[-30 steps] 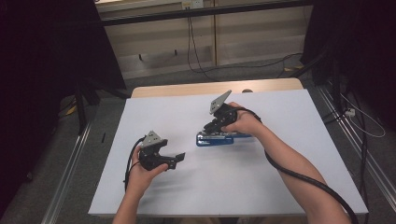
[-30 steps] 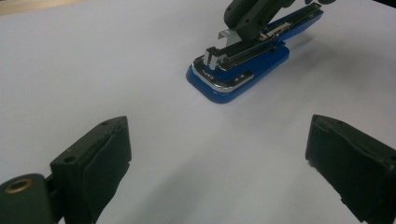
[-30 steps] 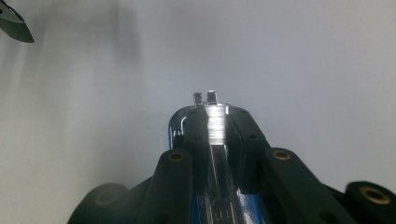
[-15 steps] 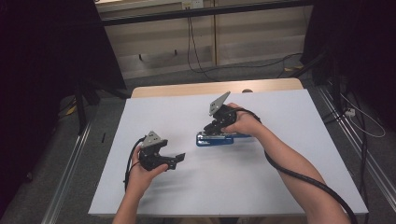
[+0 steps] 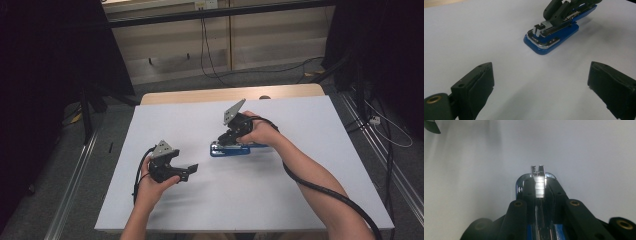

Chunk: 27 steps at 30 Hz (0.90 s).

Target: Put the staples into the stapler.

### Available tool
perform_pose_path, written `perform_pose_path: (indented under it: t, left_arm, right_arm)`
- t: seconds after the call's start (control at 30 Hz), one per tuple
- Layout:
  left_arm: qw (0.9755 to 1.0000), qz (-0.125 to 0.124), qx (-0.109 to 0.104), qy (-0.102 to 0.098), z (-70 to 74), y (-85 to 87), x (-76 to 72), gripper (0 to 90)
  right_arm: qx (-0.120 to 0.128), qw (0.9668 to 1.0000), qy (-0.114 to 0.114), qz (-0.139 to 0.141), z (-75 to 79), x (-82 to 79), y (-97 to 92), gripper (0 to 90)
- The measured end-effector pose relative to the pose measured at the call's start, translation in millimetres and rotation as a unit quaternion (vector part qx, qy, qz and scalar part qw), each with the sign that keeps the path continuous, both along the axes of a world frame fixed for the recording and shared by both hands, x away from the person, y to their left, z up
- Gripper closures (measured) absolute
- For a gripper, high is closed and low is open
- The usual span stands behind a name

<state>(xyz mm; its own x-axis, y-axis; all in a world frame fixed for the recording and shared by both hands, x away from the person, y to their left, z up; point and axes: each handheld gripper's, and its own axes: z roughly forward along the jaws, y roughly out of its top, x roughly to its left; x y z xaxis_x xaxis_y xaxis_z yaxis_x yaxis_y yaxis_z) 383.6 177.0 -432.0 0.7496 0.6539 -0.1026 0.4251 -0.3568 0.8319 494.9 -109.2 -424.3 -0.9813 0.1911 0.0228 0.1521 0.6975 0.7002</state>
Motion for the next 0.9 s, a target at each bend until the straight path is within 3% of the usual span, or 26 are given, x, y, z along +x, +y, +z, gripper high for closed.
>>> perform_pose_path:
  t: [0.9]
  left_arm:
    - [1.0000,-0.002,0.006,0.002,-1.1,-0.9,1.0,7.1]
  right_arm:
    - [0.003,0.9999,-0.001,0.011,-3.3,2.5,3.2,79.1]
